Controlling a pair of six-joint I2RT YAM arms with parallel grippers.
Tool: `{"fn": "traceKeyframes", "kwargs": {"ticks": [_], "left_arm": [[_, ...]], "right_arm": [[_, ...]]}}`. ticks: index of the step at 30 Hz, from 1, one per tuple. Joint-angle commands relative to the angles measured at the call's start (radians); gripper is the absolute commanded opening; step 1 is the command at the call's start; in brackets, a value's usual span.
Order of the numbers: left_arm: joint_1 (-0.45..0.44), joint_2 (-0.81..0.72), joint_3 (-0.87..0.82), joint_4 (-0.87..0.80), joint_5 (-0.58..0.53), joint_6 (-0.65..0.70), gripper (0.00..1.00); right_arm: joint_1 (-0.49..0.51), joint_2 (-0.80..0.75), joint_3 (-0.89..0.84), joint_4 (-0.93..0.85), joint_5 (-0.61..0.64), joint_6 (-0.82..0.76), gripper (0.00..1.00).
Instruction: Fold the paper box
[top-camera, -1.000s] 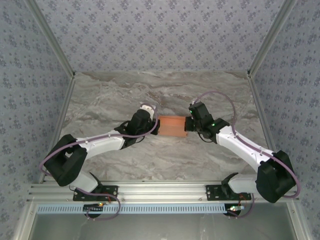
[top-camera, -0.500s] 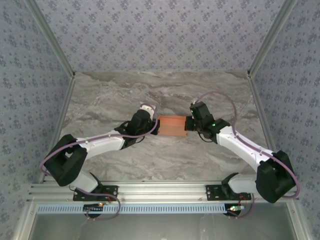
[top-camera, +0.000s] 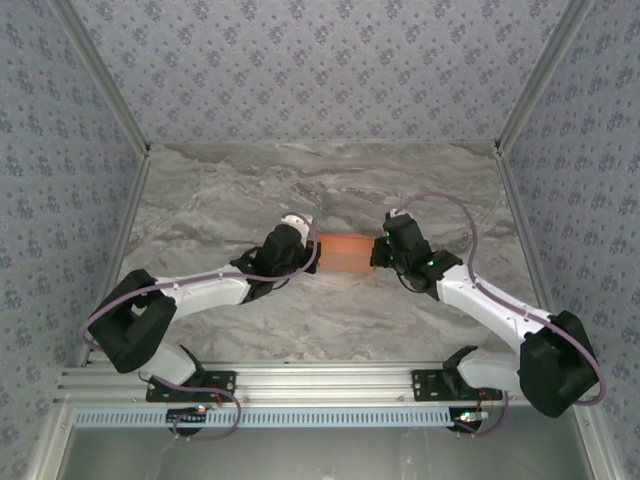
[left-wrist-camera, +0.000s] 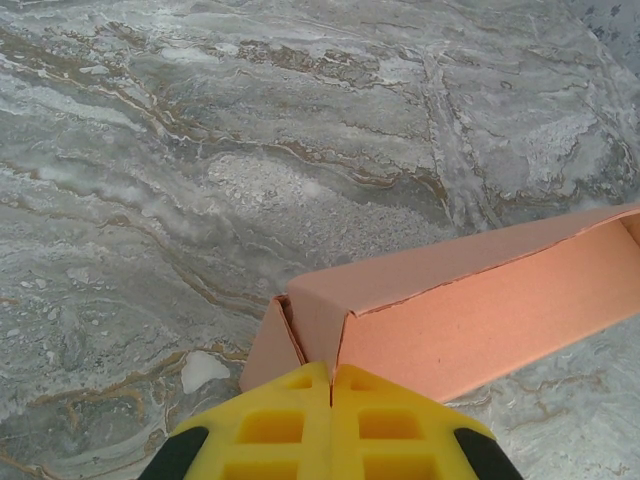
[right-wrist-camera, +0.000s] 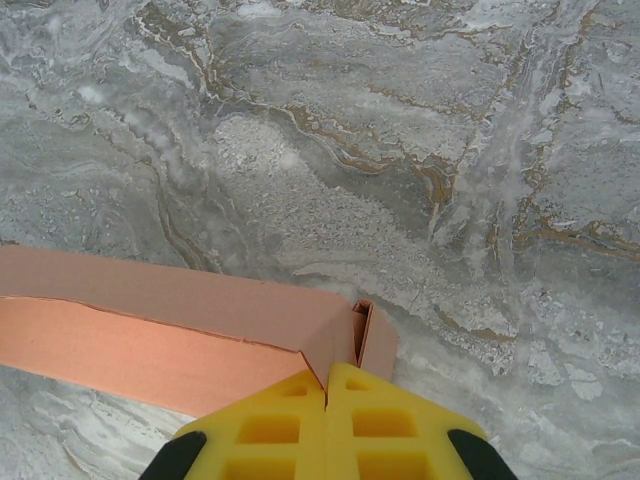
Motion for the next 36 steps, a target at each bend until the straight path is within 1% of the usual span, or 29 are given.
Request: {"fn": "traceKeyframes", "kwargs": {"ticks": [1,5,12,20,27,36], "left_arm": [[-0.02,0.023,-0.032,-0.04,0.024,0.019,0.0],[-0.02,0.022,-0.035,-0.045,0.011,0.027,0.0],[-0.019,0.019,-0.031,-0.052,0.001,0.039,0.0],[-0.02,0.021,-0.033,-0.057,-0.008,0.048,0.0],[-0.021,0.023,-0.034,-0.057,-0.009,0.055,0.0],[-0.019,0.021,-0.038,-0.061,-0.012,0.057,0.0]], "right_arm": [[0.015,-0.005,-0.031,-0.041,-0.009,-0.012,0.05],[0.014,-0.008,-0.012,-0.071,0.004,-0.03,0.06],[-0.026,-0.03,0.059,-0.07,-0.058,-0.023,0.06],[-0.097,-0.014,0.067,-0.043,-0.171,-0.022,0.06],[-0.156,-0.006,0.053,0.01,-0.285,0.019,0.06],[-0.207,-0.012,0.053,0.021,-0.367,0.035,0.06]]}}
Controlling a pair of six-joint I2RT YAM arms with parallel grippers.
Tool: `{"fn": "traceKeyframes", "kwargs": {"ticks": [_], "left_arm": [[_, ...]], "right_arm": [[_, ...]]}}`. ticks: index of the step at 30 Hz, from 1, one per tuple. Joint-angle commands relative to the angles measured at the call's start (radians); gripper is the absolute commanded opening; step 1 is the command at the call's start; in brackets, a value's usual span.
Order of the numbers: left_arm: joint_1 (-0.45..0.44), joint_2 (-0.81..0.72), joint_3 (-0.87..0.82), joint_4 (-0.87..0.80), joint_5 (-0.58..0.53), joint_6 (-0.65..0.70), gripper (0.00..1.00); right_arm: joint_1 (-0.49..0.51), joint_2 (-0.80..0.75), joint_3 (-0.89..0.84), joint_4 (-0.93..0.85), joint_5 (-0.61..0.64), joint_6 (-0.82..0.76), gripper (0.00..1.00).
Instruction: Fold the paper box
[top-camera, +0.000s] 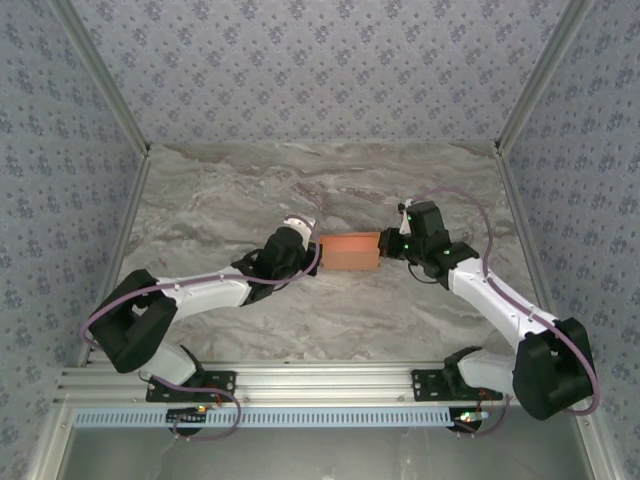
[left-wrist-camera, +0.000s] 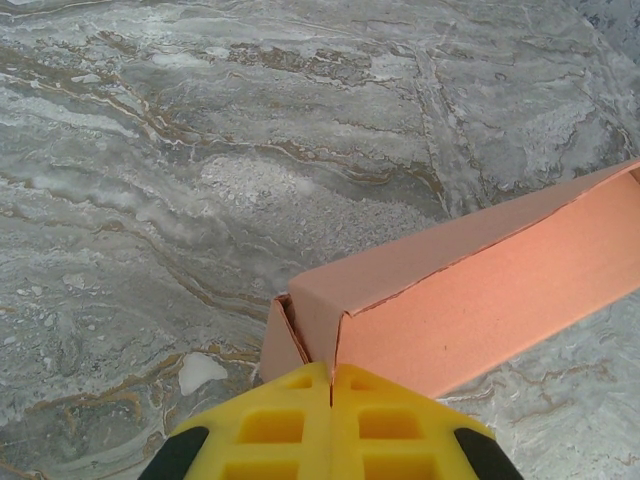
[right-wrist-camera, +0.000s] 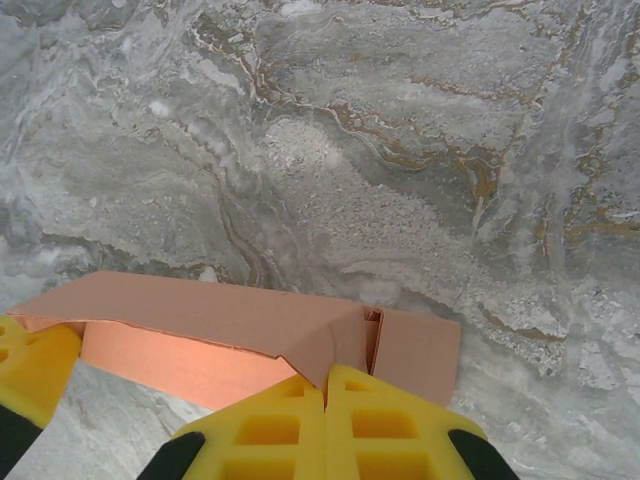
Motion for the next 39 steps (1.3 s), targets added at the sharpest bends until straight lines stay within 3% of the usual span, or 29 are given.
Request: {"fn": "traceKeyframes", "kwargs": {"ticks": [1,7,24,39], "left_arm": [[-0.006,0.018,-0.033,-0.072,0.001,0.023,0.0],[-0.007,0.014,-0.034,-0.076,-0.002,0.024,0.0],[-0.007,0.006,-0.034,-0.087,-0.009,0.024,0.0],[-0.006,0.01,-0.03,-0.086,-0.007,0.02,0.0]], "right_arm": [[-0.025,-0.004,0.011,0.038,-0.059,0.028,0.06],[-0.07,-0.006,0.006,0.025,-0.107,0.012,0.06],[-0.121,0.04,-0.001,-0.093,-0.04,-0.149,0.06],[-0.061,0.012,-0.056,-0.018,-0.056,-0.028,0.06]]}}
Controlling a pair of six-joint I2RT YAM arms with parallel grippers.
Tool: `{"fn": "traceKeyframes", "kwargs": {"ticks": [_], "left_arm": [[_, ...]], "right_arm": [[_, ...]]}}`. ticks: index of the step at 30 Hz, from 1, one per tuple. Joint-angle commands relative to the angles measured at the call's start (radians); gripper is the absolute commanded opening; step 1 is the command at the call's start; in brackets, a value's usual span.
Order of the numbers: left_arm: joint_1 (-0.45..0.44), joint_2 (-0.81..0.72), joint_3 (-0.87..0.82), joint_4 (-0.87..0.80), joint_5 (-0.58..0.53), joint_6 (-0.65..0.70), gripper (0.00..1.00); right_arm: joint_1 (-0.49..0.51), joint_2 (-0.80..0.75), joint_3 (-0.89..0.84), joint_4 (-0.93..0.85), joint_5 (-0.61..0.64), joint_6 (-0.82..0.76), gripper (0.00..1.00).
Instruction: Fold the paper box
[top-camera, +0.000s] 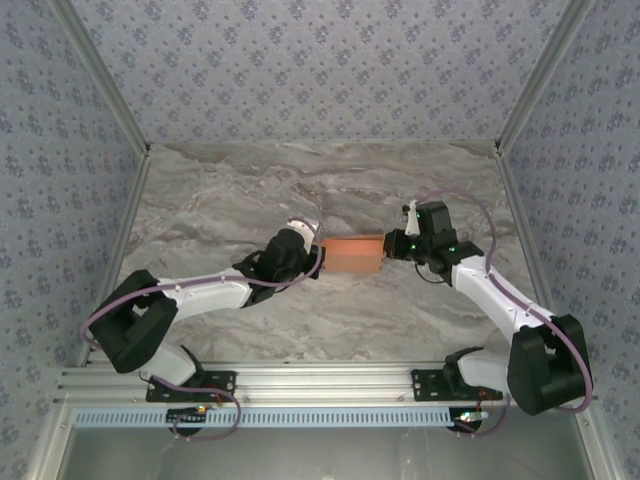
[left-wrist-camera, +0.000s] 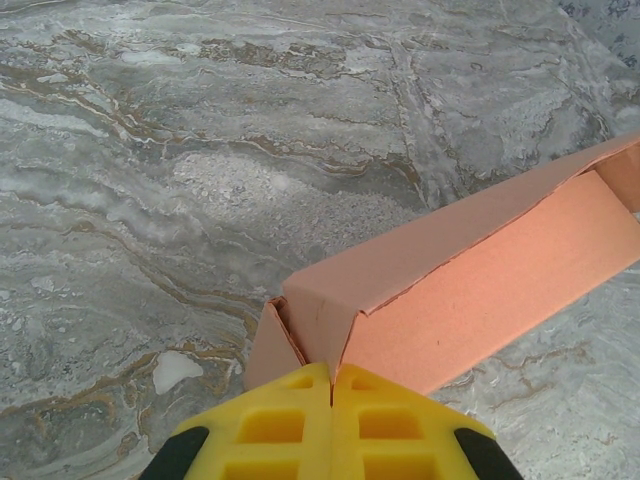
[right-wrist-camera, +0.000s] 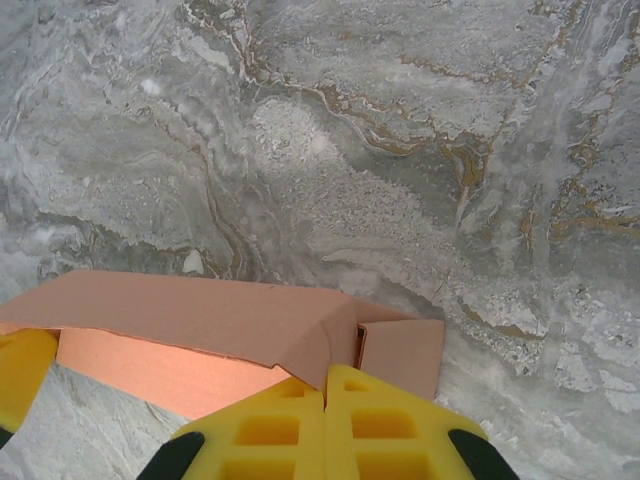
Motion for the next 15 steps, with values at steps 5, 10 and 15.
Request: {"fn": "traceKeyframes", "kwargs": {"ticks": [5,10,15], "left_arm": [[0.006,0.014,-0.026,-0.094,-0.02,0.003,0.0],[0.007,0.01,-0.025,-0.093,-0.02,0.001,0.0],[0.006,0.003,-0.024,-0.097,-0.024,-0.001,0.0]], "right_arm": [[0.044,-0.013,-0.043,-0.023,0.071,0.058,0.06],[0.09,-0.02,-0.031,-0.074,0.183,0.02,0.06],[0.142,-0.041,-0.039,-0.106,0.294,0.001,0.06]]}}
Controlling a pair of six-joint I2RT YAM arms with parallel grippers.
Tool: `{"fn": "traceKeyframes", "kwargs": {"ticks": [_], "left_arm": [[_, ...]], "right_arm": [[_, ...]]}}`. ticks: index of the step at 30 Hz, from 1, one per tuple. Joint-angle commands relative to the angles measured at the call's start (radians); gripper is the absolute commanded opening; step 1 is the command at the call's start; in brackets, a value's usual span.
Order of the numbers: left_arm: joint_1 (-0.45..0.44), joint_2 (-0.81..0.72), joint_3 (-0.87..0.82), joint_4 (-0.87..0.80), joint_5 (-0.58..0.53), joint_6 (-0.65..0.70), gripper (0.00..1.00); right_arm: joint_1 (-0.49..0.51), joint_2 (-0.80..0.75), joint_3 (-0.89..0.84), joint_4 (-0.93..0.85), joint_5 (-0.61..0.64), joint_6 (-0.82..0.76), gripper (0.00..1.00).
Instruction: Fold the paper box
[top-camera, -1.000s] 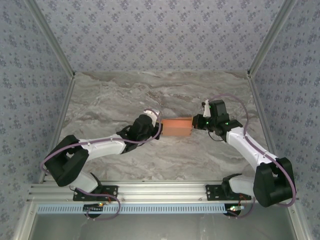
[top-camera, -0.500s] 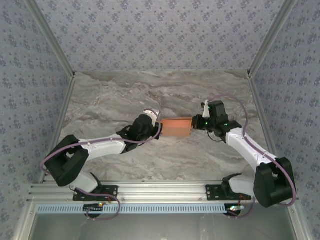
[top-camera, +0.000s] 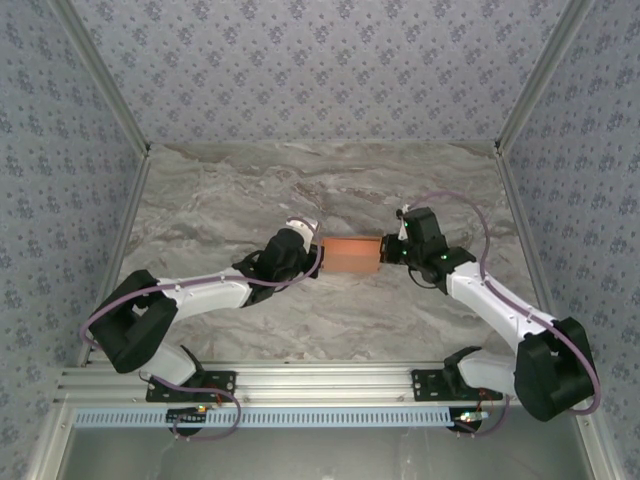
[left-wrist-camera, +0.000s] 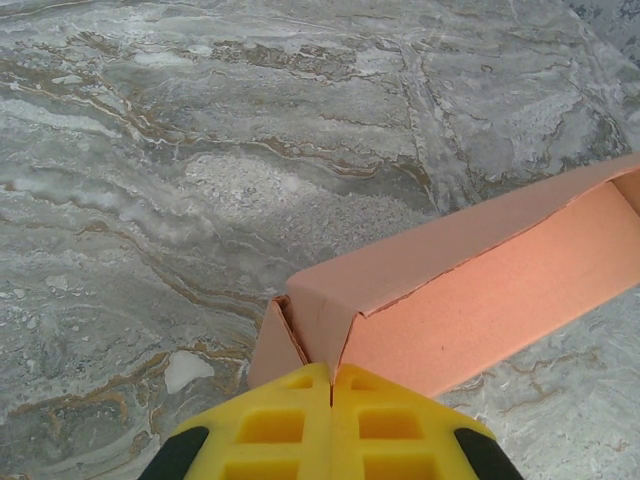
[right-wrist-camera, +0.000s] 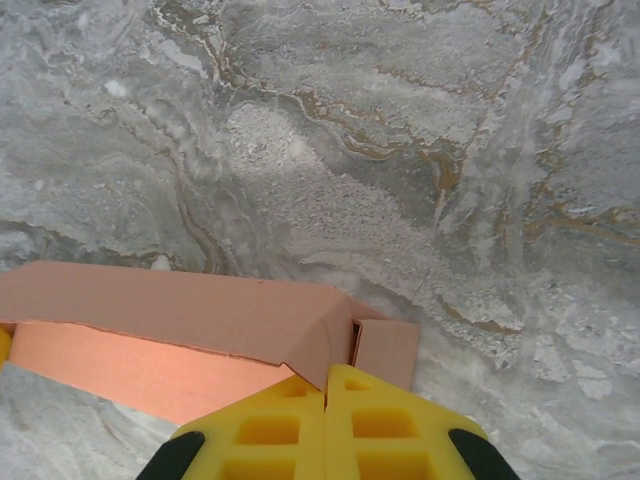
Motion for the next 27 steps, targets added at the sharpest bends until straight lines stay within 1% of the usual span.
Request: {"fn": "traceKeyframes", "kwargs": {"ticks": [1,5,11,14,18,27], "left_arm": [[0.005,0.005,-0.024,-0.093,-0.014,-0.001,0.0],[0.004,0.004,-0.024,-0.089,-0.018,-0.008,0.0],[0.003,0.011,-0.013,-0.088,-0.013,-0.004,0.0],[0.001,0.013,-0.012,-0.087,-0.013,-0.002,0.0],[-0.001,0.007,-0.02,-0.083,-0.017,-0.002,0.0],[0.001,-0.005,-0.019,-0.079,-0.031,0.006,0.0]], "right_arm": [[0.03,-0.016,-0.031,-0.09,0.1,-0.012,0.06],[0.061,-0.038,-0.071,-0.056,0.139,0.022,0.06],[0.069,-0.058,-0.113,0.047,0.108,0.113,0.06],[0.087,-0.05,-0.107,0.048,0.153,0.109,0.06],[0.112,-0.035,-0.119,0.039,0.181,0.102,0.06],[0.144,-0.054,-0.124,0.032,0.256,0.07,0.06]]}}
